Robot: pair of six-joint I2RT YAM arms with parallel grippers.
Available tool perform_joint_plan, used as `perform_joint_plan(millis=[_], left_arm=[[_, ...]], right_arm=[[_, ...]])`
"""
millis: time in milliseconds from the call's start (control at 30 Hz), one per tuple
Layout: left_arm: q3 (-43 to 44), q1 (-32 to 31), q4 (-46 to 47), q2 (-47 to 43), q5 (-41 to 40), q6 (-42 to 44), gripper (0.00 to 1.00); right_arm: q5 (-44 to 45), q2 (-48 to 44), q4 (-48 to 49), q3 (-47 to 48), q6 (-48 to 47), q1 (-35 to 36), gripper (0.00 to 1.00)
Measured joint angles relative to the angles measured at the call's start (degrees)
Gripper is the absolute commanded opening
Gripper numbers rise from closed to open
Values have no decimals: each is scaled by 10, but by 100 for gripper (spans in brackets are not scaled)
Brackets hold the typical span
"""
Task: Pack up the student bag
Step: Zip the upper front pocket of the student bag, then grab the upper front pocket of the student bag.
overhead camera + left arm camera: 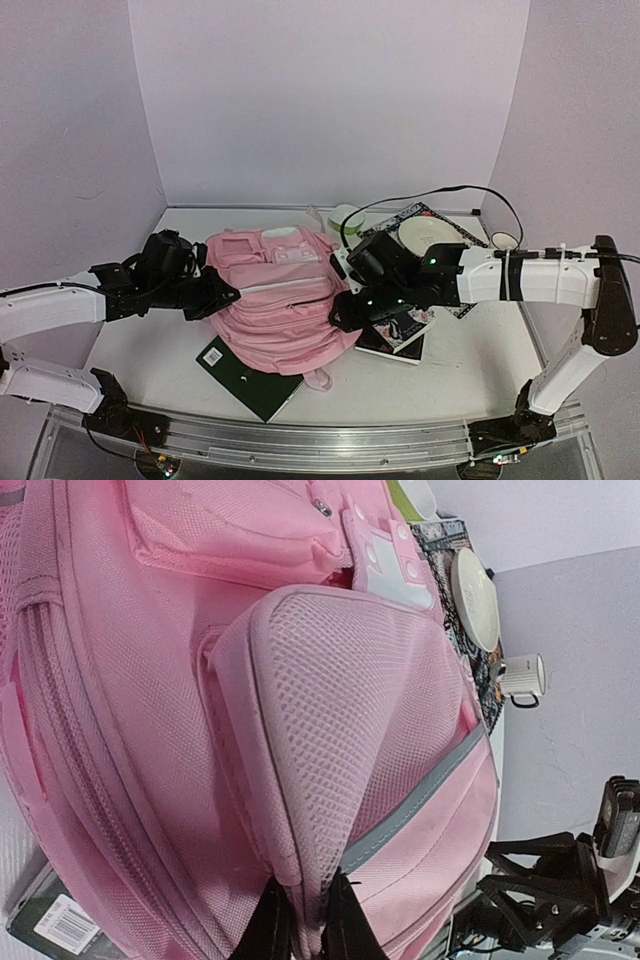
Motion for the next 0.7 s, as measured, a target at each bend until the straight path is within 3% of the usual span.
perform_joint_plan(millis=[167, 400, 700], left_arm=[[-3, 0, 3, 0, -24, -10, 0], [-4, -6, 5, 3, -35, -13, 0], [-4, -7, 5, 3, -35, -11, 0]], right_arm=[[35, 0, -31, 2, 7, 20, 51], [89, 17, -36, 35, -41, 70, 51], [52, 65, 42, 43, -139, 16, 61]])
